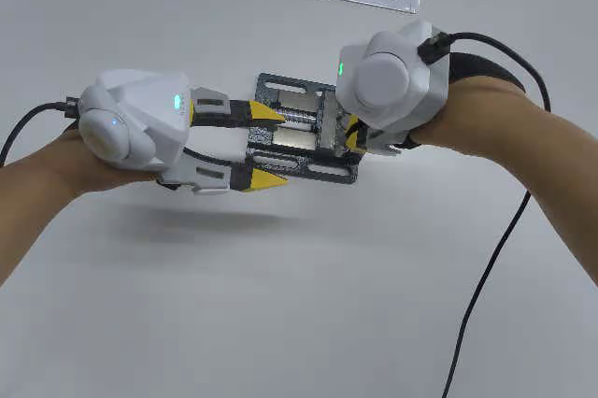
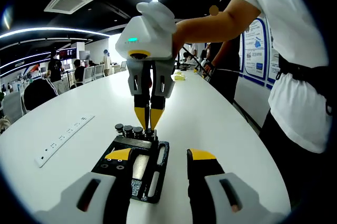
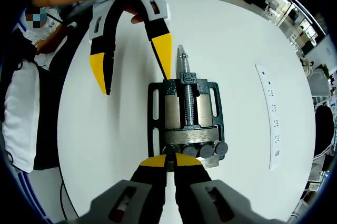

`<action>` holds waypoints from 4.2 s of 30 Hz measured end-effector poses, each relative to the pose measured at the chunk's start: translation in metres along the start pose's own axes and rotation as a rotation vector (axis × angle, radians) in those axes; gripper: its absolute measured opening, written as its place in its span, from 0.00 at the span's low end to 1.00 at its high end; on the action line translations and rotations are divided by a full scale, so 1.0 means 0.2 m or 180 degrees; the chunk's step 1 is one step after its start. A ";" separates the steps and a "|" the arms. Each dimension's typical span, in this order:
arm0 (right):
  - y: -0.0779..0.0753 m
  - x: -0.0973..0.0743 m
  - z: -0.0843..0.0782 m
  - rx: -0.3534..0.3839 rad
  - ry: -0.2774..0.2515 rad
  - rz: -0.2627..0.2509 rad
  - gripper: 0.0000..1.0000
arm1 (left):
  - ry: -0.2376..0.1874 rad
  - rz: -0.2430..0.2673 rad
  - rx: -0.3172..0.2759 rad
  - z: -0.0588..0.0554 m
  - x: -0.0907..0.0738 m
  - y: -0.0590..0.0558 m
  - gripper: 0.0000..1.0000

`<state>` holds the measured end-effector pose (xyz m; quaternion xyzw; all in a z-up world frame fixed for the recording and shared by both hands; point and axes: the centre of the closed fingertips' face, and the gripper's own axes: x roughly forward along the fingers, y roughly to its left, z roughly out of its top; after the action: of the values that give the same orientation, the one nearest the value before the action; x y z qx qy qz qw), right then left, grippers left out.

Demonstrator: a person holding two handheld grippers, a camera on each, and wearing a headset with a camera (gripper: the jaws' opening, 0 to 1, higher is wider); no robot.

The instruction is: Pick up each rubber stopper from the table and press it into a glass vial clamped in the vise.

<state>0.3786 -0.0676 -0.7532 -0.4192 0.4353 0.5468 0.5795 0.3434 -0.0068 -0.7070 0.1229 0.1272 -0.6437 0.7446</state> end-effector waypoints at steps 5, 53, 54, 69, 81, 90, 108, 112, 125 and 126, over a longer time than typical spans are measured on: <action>0.01 0.00 0.00 0.0010 0.0005 -0.0008 0.04 | 0.0021 0.0037 0.0008 0.02 -0.03 -0.02 0.38; 0.06 -0.14 0.03 0.1409 -0.1660 -0.0933 0.53 | 0.0013 0.0702 -0.0332 0.04 -0.16 -0.01 0.44; 0.07 -0.14 0.03 0.1422 -0.1667 -0.0938 0.53 | 0.0016 0.0729 -0.0344 0.04 -0.16 -0.01 0.45; 0.19 -0.22 -0.01 0.1597 -0.1864 -0.1064 0.62 | 0.0081 0.1197 -0.0544 0.01 -0.33 -0.04 0.55; 0.30 -0.26 -0.07 0.1676 -0.1977 -0.1168 0.69 | 0.0075 0.1443 -0.0666 0.01 -0.43 -0.10 0.64; 0.38 -0.29 -0.12 0.1738 -0.2017 -0.1211 0.71 | 0.0082 0.1627 -0.0795 -0.05 -0.52 -0.16 0.65; 0.52 -0.33 -0.13 0.1825 -0.2105 -0.1306 0.78 | 0.0167 0.1945 -0.0982 -0.08 -0.63 -0.30 0.70; 0.53 -0.33 -0.14 0.1855 -0.2101 -0.1340 0.79 | 0.0203 0.1975 -0.0999 -0.10 -0.64 -0.32 0.71; 0.57 -0.34 -0.18 0.1895 -0.2096 -0.1380 0.79 | 0.0165 0.2018 -0.0982 -0.09 -0.66 -0.35 0.71; 0.57 -0.34 -0.18 0.1894 -0.2097 -0.1382 0.79 | 0.0166 0.2021 -0.0981 -0.09 -0.66 -0.35 0.71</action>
<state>0.2618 -0.1143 -0.6987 -0.1214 0.2689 0.3689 0.8814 0.2559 0.1126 -0.6799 0.0590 0.1972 -0.3500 0.9139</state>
